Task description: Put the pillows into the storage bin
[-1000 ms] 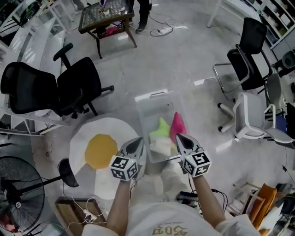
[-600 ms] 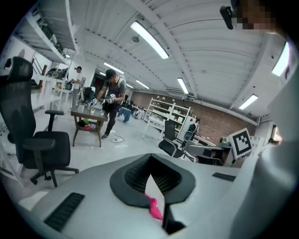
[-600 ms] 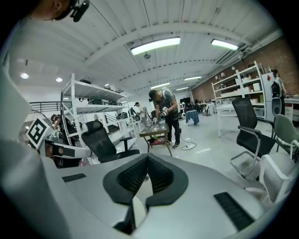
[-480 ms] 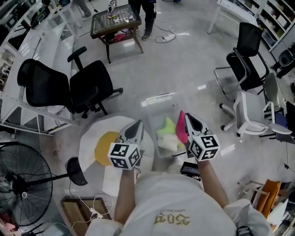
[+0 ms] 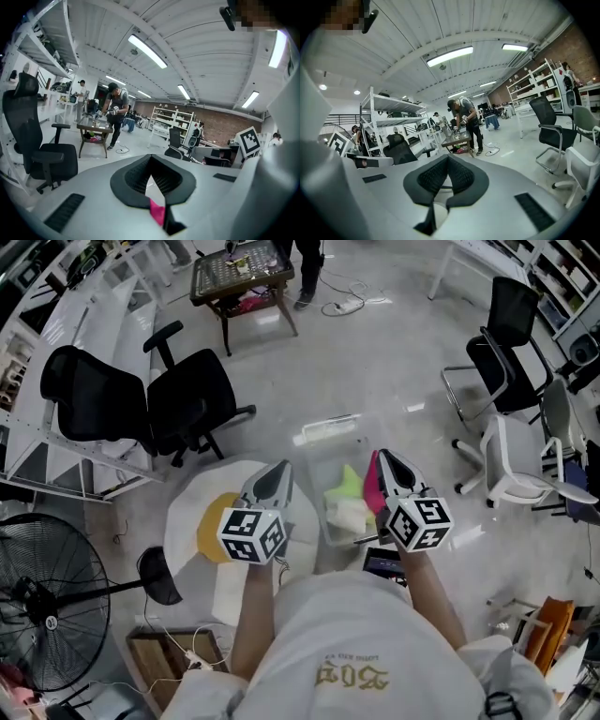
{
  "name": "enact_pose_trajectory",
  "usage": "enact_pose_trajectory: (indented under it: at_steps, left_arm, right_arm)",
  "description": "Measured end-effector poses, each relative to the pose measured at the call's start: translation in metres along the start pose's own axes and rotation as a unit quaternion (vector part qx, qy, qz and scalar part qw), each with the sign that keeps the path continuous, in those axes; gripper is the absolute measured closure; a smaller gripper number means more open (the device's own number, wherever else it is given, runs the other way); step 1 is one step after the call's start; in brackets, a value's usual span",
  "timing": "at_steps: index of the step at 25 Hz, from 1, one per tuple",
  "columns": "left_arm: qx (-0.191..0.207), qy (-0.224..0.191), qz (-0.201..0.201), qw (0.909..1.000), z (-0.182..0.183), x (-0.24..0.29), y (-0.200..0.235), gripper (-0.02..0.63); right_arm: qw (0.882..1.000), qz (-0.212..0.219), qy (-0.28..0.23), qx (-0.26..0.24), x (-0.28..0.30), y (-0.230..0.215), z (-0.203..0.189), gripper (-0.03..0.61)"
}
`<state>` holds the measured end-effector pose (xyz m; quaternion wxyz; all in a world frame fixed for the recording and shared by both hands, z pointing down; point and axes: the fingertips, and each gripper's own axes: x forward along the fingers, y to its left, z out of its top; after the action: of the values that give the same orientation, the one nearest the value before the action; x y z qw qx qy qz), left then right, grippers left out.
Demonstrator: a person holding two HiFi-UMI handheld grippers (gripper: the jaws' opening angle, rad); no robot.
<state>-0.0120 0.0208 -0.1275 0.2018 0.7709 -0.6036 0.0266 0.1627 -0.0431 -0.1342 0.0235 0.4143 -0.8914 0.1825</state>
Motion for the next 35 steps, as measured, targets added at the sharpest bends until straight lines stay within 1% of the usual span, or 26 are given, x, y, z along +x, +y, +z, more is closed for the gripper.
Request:
enact_pose_trajectory:
  at_steps: [3, 13, 26, 28, 32, 35]
  left_arm:
    - [0.0, 0.002, 0.008, 1.0, -0.007, -0.004, 0.001, 0.6]
    - [-0.006, -0.003, 0.007, 0.9999, -0.009, -0.01, 0.005, 0.6]
    - [-0.011, -0.007, 0.006, 0.9999, -0.007, -0.003, 0.008, 0.6]
    - [-0.01, -0.009, 0.005, 0.9999, -0.005, -0.003, 0.005, 0.6]
    - [-0.001, -0.01, 0.002, 1.0, 0.0, -0.001, 0.002, 0.6]
    - [-0.001, -0.013, 0.0, 0.9999, 0.002, 0.0, 0.001, 0.6]
  right_arm:
    - [1.0, 0.004, 0.007, -0.003, -0.002, 0.002, -0.004, 0.566]
    - [0.999, 0.024, 0.022, -0.024, 0.001, 0.019, -0.013, 0.566]
    - [0.999, 0.031, 0.022, -0.031, 0.008, 0.017, -0.01, 0.566]
    - [0.999, 0.033, 0.019, -0.034, 0.007, 0.017, -0.007, 0.566]
    - [0.999, 0.032, -0.004, -0.038, 0.005, 0.016, 0.004, 0.566]
    - [0.999, 0.033, -0.007, -0.04, 0.006, 0.015, 0.006, 0.566]
